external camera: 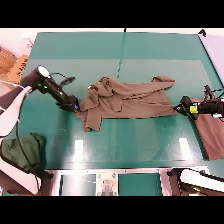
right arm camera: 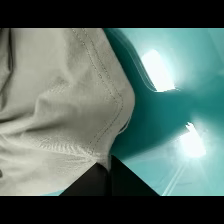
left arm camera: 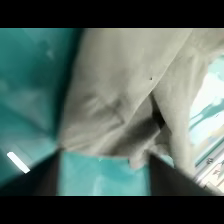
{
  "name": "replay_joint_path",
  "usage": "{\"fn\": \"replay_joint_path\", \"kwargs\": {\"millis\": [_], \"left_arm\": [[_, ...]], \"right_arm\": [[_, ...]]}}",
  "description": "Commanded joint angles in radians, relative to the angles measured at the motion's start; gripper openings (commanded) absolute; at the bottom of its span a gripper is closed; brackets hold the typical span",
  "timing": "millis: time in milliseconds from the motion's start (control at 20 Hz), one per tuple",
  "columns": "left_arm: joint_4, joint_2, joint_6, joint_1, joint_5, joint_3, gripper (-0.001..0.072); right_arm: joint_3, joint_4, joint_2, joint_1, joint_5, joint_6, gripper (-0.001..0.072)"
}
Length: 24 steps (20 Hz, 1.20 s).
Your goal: Fold the shirts.
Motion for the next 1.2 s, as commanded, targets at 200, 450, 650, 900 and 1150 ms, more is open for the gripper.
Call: {"fn": "replay_joint_path", "kwargs": {"millis": [200, 450, 650, 900, 1150], "left_arm": [[0.053, 0.000, 0.034, -0.062, 0.062, -0.043, 0.0026], [0.185, 0.017, 0.029, -0.061, -0.059, 0.026, 0.0026], [0.226, 0.077, 0.010, 0.000, -0.035, 0.065, 0.0111], [0.106, 0.076, -0.053, 0.067, 0.113, -0.079, 0.0652], [-0.107, 0.076, 0.074, -0.008, 0.238, -0.204, 0.0617]], "right_arm": [[0.002, -0.001, -0.002, 0.000, 0.001, -0.008, 0.0013], [0.002, -0.002, -0.002, -0.001, 0.004, -0.015, 0.0012], [0.002, -0.002, -0.002, -0.001, 0.005, -0.015, 0.0013], [0.002, 0.000, -0.002, 0.000, 0.004, -0.015, 0.0012], [0.002, 0.002, -0.002, 0.005, 0.004, -0.015, 0.0012]]}}
